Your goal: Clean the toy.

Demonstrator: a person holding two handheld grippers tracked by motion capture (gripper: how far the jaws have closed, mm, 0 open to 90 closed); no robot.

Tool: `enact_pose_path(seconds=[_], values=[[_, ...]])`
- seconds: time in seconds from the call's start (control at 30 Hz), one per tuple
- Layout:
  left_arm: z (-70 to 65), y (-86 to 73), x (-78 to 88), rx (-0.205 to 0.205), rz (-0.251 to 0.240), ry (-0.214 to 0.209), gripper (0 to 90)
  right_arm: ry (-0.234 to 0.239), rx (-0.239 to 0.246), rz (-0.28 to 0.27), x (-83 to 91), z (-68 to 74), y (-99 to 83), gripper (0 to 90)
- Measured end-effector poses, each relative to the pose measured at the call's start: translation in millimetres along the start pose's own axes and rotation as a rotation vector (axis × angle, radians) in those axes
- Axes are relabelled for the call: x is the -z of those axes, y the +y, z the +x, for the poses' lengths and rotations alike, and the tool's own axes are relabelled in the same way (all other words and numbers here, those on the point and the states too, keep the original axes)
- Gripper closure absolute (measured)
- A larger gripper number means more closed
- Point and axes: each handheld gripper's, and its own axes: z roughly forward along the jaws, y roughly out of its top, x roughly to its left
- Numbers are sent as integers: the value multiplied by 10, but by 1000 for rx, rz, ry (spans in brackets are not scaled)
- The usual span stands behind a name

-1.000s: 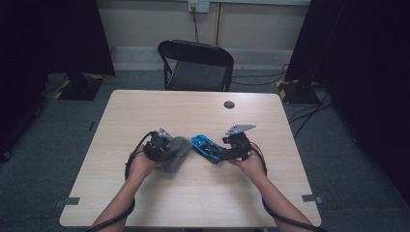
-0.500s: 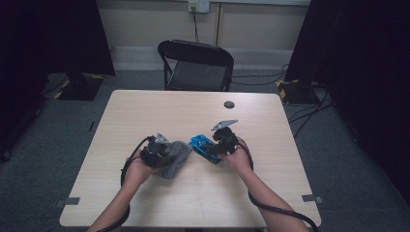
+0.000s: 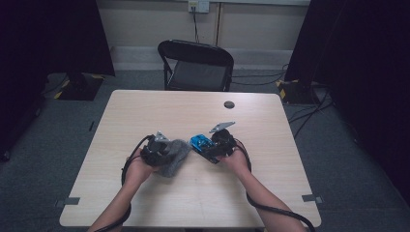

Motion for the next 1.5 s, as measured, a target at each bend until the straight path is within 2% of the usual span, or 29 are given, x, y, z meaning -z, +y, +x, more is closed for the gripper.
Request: enact_pose_path(seconds=[0.07,0.2,0.33,0.43,0.53,0.73,0.77,0.83,0.9,1.0,1.1,1.2,1.23,1.33,1.37,1.43,1.5], values=[[24,9,-17,17,-5,9,774,13,-23,0,1,-22,-6,348],[89,26,-66,75,-13,31,774,19,-20,4,8,-36,-4,351],[91,26,-98,69,-5,29,774,1,14,-5,18,0,-18,344],[94,28,-103,74,-6,28,773,16,-5,-8,15,-24,-28,346],[90,37,-99,69,-11,29,773,20,6,-4,13,-29,-20,345],[84,33,-91,58,-5,27,773,-29,86,-13,34,50,-19,342],[86,32,-90,61,-7,28,773,-38,118,-10,39,74,-11,372],[89,35,-90,59,-10,32,773,-32,146,-8,42,99,0,411],[84,41,-90,69,-15,26,773,-30,138,-5,40,99,4,412],[76,51,-91,65,-17,22,773,-6,86,-19,26,52,-9,409],[75,65,-103,73,-15,29,773,-12,97,-18,25,59,-4,415],[135,91,-159,121,-1,63,772,-25,107,-7,29,82,9,420],[173,103,-204,152,8,80,772,-25,107,-7,28,83,9,420],[188,150,-307,177,42,107,773,-29,104,-3,31,86,11,422],[169,179,-340,177,50,114,773,-29,102,-4,32,88,9,422],[105,235,-397,166,72,87,774,-29,102,-6,33,87,6,423],[9,273,-428,137,89,60,777,-28,102,-5,34,86,7,423]])
